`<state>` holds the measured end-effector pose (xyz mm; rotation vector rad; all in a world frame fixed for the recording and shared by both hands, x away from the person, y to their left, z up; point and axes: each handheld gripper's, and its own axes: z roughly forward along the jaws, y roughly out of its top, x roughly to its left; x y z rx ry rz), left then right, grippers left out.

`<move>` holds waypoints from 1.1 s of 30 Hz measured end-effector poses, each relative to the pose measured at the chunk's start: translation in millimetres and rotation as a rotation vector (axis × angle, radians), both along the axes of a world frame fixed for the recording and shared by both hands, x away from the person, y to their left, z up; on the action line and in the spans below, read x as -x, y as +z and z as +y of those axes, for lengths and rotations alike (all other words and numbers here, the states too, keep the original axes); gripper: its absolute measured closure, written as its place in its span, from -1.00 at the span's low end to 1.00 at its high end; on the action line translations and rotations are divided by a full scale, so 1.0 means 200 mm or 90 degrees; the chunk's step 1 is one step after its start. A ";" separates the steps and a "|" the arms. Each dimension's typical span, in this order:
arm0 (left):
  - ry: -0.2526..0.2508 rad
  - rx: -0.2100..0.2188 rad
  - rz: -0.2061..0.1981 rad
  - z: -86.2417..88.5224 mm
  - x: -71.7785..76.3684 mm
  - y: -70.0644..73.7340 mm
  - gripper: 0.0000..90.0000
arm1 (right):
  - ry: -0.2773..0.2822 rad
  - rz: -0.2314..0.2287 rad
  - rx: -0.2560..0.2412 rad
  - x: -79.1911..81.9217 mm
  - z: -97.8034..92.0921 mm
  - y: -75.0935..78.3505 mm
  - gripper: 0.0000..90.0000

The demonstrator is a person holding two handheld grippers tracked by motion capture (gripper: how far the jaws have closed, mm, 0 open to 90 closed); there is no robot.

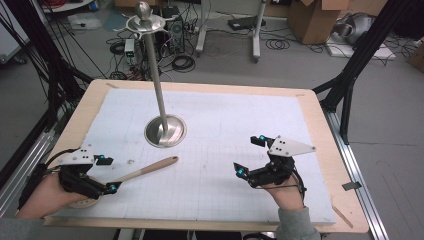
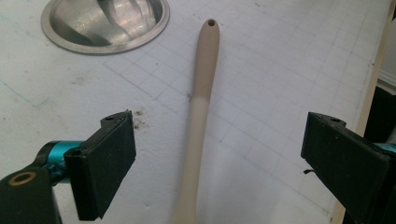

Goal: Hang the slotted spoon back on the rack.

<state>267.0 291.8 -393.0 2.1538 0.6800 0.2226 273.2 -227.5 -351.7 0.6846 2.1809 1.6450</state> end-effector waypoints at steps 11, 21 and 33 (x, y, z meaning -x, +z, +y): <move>-0.013 -0.052 0.041 -0.03 -0.05 -0.05 -0.47 | 0.001 0.001 0.004 0.00 0.00 0.00 -0.99; -0.026 -0.092 0.086 -0.08 -0.08 -0.08 -0.18 | -0.004 0.000 0.009 0.00 -0.01 0.00 -0.99; -0.026 -0.151 0.103 -0.09 -0.10 -0.10 0.09 | -0.001 0.002 0.009 0.01 -0.01 0.00 -0.98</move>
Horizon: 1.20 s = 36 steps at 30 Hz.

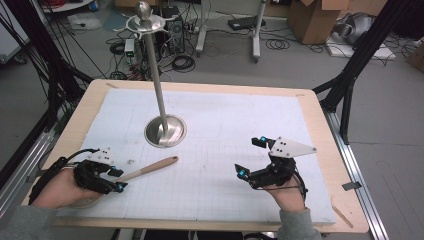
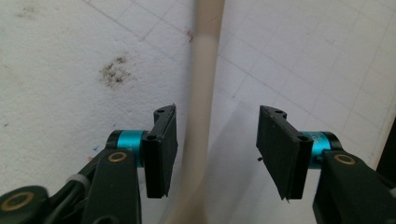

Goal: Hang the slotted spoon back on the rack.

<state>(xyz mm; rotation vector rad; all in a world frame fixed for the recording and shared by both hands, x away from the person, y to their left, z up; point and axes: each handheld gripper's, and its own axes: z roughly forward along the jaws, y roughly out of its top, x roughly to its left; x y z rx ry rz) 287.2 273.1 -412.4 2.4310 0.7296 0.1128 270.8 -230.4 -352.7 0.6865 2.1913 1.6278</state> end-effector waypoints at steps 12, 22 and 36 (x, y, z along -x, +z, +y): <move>0.019 -0.042 0.007 0.01 -0.01 -0.02 0.33 | 0.003 -0.001 0.002 0.00 0.01 0.00 -0.98; 0.018 -0.051 -0.004 0.01 -0.01 -0.03 0.55 | 0.003 0.000 0.003 0.00 0.01 0.00 -0.98; 0.001 -0.071 -0.040 -0.01 0.03 -0.03 0.68 | 0.005 0.001 0.008 0.00 0.01 0.00 -0.98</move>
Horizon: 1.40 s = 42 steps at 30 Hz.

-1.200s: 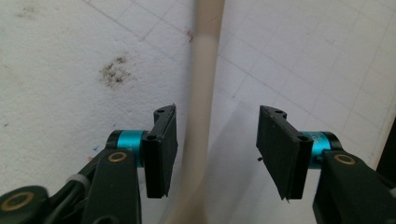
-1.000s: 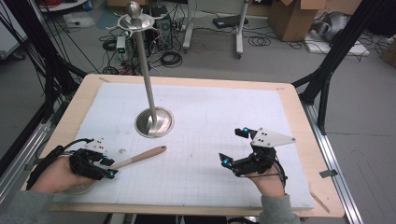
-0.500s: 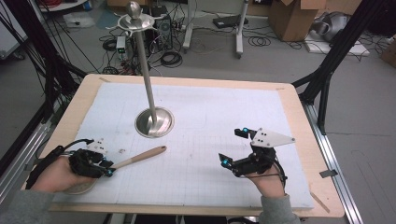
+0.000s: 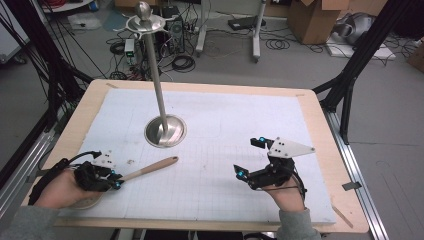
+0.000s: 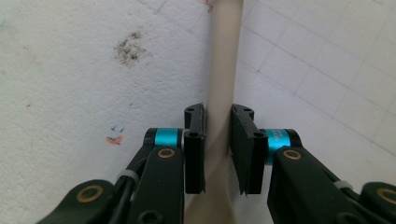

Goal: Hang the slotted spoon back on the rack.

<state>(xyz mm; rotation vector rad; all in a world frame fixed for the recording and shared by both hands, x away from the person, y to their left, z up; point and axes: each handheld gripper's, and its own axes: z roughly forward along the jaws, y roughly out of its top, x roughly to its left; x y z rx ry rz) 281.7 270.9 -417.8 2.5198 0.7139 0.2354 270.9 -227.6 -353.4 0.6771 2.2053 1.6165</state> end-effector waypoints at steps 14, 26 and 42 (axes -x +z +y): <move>0.015 0.015 -0.013 0.01 0.02 0.00 0.73 | -0.001 0.001 0.002 -0.01 0.00 -0.01 -0.98; 0.030 0.070 -0.040 0.07 0.05 0.07 0.73 | -0.001 0.004 -0.001 0.00 0.00 0.00 -0.98; 0.056 0.151 -0.081 0.16 0.07 0.21 0.73 | -0.003 0.001 -0.007 -0.01 -0.01 -0.01 -0.98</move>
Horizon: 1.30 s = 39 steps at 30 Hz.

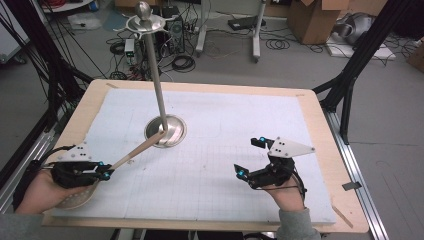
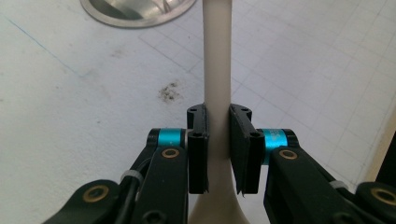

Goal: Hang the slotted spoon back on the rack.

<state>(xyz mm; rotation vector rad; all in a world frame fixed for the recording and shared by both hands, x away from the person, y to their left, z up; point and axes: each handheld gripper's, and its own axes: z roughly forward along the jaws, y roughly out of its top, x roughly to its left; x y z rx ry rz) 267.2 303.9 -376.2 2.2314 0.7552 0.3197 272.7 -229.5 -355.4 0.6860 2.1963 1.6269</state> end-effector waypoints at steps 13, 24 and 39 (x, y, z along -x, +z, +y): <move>0.004 0.017 -0.033 0.03 -0.01 0.14 0.73 | 0.008 -0.004 -0.027 0.01 -0.03 0.01 -0.98; 0.010 0.033 -0.054 0.08 -0.04 0.23 0.73 | 0.009 -0.006 -0.035 0.01 -0.03 0.01 -0.98; 0.025 0.051 -0.071 0.13 -0.07 0.31 0.73 | 0.008 -0.005 -0.039 0.01 -0.05 0.01 -0.98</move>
